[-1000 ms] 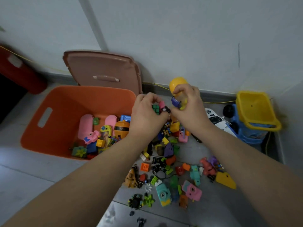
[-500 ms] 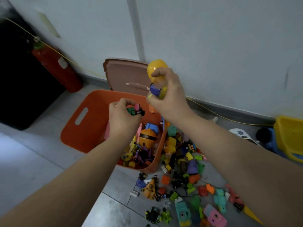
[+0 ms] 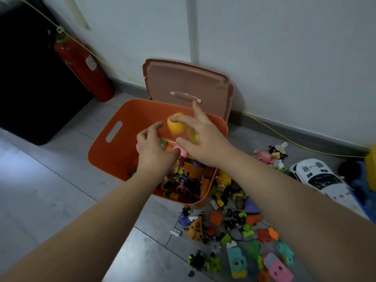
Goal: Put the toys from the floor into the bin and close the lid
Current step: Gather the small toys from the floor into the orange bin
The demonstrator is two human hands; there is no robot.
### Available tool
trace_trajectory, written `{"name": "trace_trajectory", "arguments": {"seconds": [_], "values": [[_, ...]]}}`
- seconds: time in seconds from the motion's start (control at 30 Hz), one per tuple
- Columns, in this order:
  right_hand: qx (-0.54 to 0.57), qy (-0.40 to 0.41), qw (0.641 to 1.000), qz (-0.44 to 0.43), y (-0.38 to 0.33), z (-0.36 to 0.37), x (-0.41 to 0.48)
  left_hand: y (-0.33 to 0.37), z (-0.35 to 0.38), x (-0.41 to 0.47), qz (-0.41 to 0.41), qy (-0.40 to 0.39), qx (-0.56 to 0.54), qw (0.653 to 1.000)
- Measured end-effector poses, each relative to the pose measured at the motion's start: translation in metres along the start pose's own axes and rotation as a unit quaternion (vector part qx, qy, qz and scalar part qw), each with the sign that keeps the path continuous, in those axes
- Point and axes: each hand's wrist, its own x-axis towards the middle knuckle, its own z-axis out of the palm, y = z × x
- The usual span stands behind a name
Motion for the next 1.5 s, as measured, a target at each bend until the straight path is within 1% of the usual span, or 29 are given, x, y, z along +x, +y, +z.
{"name": "trace_trajectory", "arguments": {"seconds": [0.1,0.17,0.27,0.33,0.4,0.47,0.6,0.67,0.73,0.8,0.87,0.93,1.0,1.1,1.23,1.33,1.4,1.5], "values": [[-0.003,0.026,1.0,-0.015,0.0,-0.007,-0.006,0.008,0.004,-0.005,0.014,0.005,-0.015,1.0],[0.019,0.087,0.996,-0.03,0.001,-0.017,-0.014,0.019,0.01,-0.01,0.035,0.005,-0.022,0.999],[0.019,0.196,0.979,-0.046,0.01,-0.035,-0.028,0.042,0.023,-0.02,0.095,-0.011,-0.024,0.995],[-0.002,0.237,0.971,-0.031,0.023,-0.051,-0.042,0.06,0.036,-0.028,0.136,-0.029,-0.017,0.99],[-0.036,0.253,0.967,-0.002,0.038,-0.062,-0.054,0.073,0.049,-0.035,0.163,-0.036,-0.014,0.986],[-0.068,0.251,0.965,0.032,0.055,-0.072,-0.071,0.086,0.062,-0.043,0.188,-0.044,-0.016,0.981],[-0.116,0.19,0.966,0.134,0.094,-0.088,-0.114,0.105,0.092,-0.062,0.241,-0.087,0.0,0.967],[-0.138,0.154,0.961,0.185,0.11,-0.087,-0.129,0.104,0.107,-0.069,0.244,-0.109,0.023,0.963],[-0.19,0.113,0.95,0.221,0.123,-0.085,-0.14,0.097,0.126,-0.078,0.205,-0.152,0.073,0.964],[-0.233,0.061,0.939,0.246,0.134,-0.084,-0.147,0.088,0.146,-0.087,0.134,-0.205,0.145,0.959],[-0.223,0.03,0.937,0.267,0.141,-0.082,-0.15,0.076,0.158,-0.091,0.09,-0.245,0.209,0.942],[-0.212,0.018,0.938,0.274,0.151,-0.081,-0.153,0.067,0.17,-0.092,0.076,-0.272,0.233,0.931],[-0.214,0.0,0.937,0.278,0.161,-0.076,-0.154,0.058,0.178,-0.092,0.066,-0.286,0.226,0.929],[-0.22,-0.041,0.93,0.292,0.174,-0.069,-0.151,0.047,0.19,-0.087,0.056,-0.296,0.226,0.926],[-0.25,-0.099,0.917,0.295,0.188,-0.061,-0.143,0.028,0.207,-0.077,0.057,-0.315,0.265,0.91],[-0.286,-0.142,0.89,0.325,0.194,-0.057,-0.132,0.025,0.218,-0.07,0.07,-0.324,0.316,0.889],[-0.299,-0.16,0.876,0.344,0.197,-0.054,-0.125,0.028,0.222,-0.067,0.077,-0.343,0.349,0.869],[-0.329,-0.16,0.871,0.329,0.201,-0.05,-0.12,0.025,0.222,-0.069,0.092,-0.381,0.375,0.84]]}}
